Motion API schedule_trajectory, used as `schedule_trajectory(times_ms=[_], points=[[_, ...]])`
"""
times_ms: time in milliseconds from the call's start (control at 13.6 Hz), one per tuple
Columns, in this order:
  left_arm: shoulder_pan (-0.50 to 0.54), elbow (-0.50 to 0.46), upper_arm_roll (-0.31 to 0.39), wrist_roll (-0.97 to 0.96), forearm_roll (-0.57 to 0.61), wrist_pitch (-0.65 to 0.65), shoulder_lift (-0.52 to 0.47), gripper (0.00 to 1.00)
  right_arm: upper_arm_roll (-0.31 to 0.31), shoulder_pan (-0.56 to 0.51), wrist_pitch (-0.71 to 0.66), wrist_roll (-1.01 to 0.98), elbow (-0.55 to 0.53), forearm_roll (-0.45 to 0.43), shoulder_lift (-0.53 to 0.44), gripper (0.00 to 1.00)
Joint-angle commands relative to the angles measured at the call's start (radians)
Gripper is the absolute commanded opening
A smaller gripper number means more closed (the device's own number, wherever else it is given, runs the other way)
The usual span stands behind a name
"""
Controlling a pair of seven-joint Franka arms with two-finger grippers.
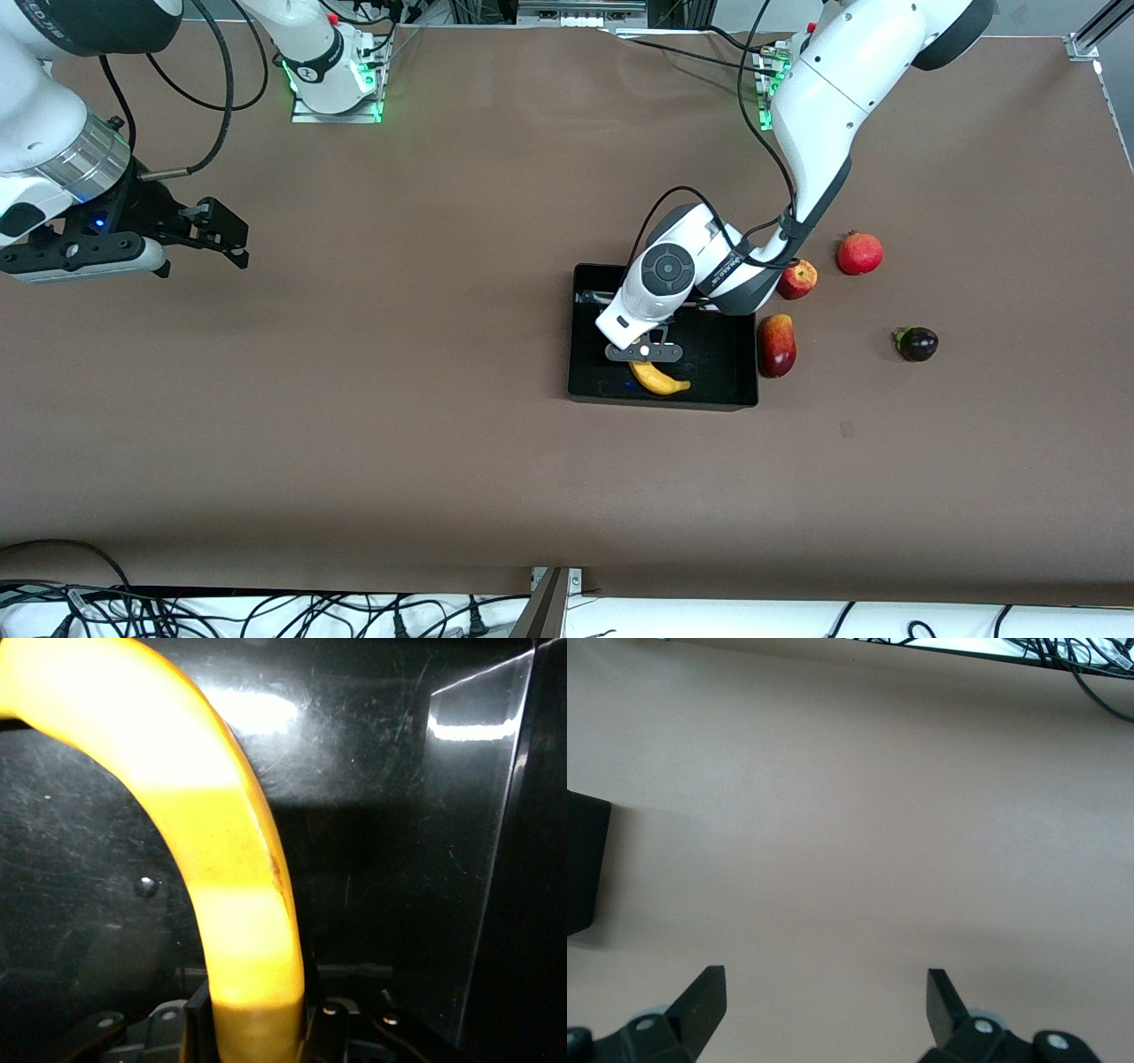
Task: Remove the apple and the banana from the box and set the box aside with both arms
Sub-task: 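Lift the banana out and lay it beside the mango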
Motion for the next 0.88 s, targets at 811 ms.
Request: schedule_trajectory(times_ms=[811], points=[[0.362, 0.016, -0.001, 0.617, 0.016, -0.489, -0.288, 0.0, 0.0, 0.011, -0.014, 0.011, 0.004, -0.003, 0.0, 1.0]])
